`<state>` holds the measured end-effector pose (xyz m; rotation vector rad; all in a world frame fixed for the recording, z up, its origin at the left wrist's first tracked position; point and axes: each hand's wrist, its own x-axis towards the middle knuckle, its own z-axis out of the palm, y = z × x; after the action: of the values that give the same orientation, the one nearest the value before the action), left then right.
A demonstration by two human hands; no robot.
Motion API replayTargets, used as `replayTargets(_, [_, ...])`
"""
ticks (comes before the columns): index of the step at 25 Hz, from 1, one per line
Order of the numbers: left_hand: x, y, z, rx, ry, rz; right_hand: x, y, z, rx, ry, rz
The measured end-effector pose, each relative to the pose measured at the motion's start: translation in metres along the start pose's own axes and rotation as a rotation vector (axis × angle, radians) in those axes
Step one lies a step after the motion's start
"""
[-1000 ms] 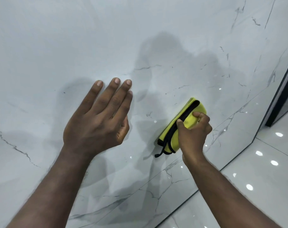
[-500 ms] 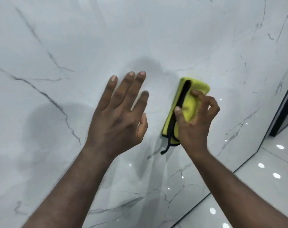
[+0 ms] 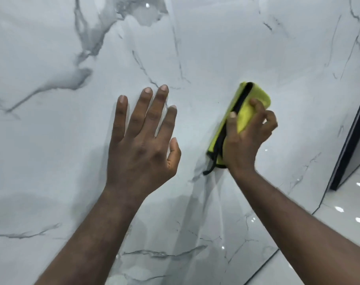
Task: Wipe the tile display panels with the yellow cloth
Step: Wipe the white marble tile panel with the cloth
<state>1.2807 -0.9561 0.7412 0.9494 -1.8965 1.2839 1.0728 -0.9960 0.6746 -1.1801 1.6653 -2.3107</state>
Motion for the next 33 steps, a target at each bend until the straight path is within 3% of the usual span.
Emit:
replayTargets(2, [-0.01, -0.012, 0.001, 0.009, 0.004, 0.033, -0.021, -0.003, 0.01, -0.142, -0.026, -0.222])
replayTargets(5, [-0.016, -0.014, 0.004, 0.017, 0.016, 0.078, -0.015, -0.011, 0.024, -0.096, 0.107, 0.067])
replayTargets(6, [-0.017, -0.012, 0.006, 0.028, 0.016, 0.083, -0.018, -0.014, 0.029, -0.059, 0.09, 0.028])
replayTargets(8, [-0.019, -0.01, 0.01, 0.066, 0.012, 0.105, -0.032, -0.002, 0.032, -0.064, -0.049, -0.311])
replayTargets(9, [-0.02, -0.01, 0.011, 0.084, 0.008, 0.114, -0.03, 0.008, 0.03, -0.07, -0.096, -0.397])
replayTargets(10, [-0.02, -0.01, 0.012, 0.091, 0.005, 0.118, -0.025, 0.016, 0.03, -0.043, -0.095, -0.336])
replayTargets(12, [-0.019, -0.009, 0.012, 0.092, -0.011, 0.113, -0.016, 0.012, 0.028, 0.038, -0.024, 0.04])
replayTargets(13, [-0.019, -0.008, 0.011, 0.1, -0.021, 0.107, -0.016, 0.008, 0.028, 0.032, -0.037, 0.099])
replayTargets(16, [-0.015, -0.007, 0.008, 0.115, -0.047, 0.095, -0.03, 0.013, 0.023, -0.069, -0.233, -0.301])
replayTargets(17, [-0.012, -0.006, 0.007, 0.092, -0.051, 0.081, -0.027, 0.015, 0.023, -0.06, -0.229, -0.298])
replayTargets(19, [-0.006, -0.001, 0.006, 0.041, -0.051, 0.049, -0.014, 0.008, 0.028, 0.048, -0.101, -0.007])
replayTargets(20, [-0.003, 0.003, 0.006, 0.039, -0.05, 0.04, -0.011, 0.002, 0.029, 0.049, -0.08, 0.044])
replayTargets(23, [0.011, 0.014, 0.012, 0.058, -0.043, 0.051, -0.025, 0.011, 0.026, -0.084, -0.233, -0.338])
replayTargets(24, [0.015, 0.018, 0.016, 0.065, -0.051, 0.065, -0.022, 0.021, 0.024, -0.079, -0.221, -0.326])
replayTargets(26, [0.018, 0.026, 0.023, 0.078, -0.094, 0.116, -0.011, 0.032, 0.02, 0.035, -0.111, 0.012])
replayTargets(27, [0.016, 0.031, 0.026, 0.096, -0.13, 0.164, -0.01, 0.036, 0.017, 0.046, -0.103, 0.078])
replayTargets(30, [0.01, 0.033, 0.035, 0.187, -0.242, 0.363, -0.042, 0.076, 0.005, -0.049, -0.27, -0.288])
replayTargets(31, [0.01, 0.032, 0.036, 0.197, -0.27, 0.411, -0.052, 0.095, 0.001, -0.048, -0.268, -0.254])
replayTargets(33, [0.009, 0.032, 0.037, 0.206, -0.311, 0.463, -0.058, 0.116, -0.002, 0.051, -0.172, 0.13])
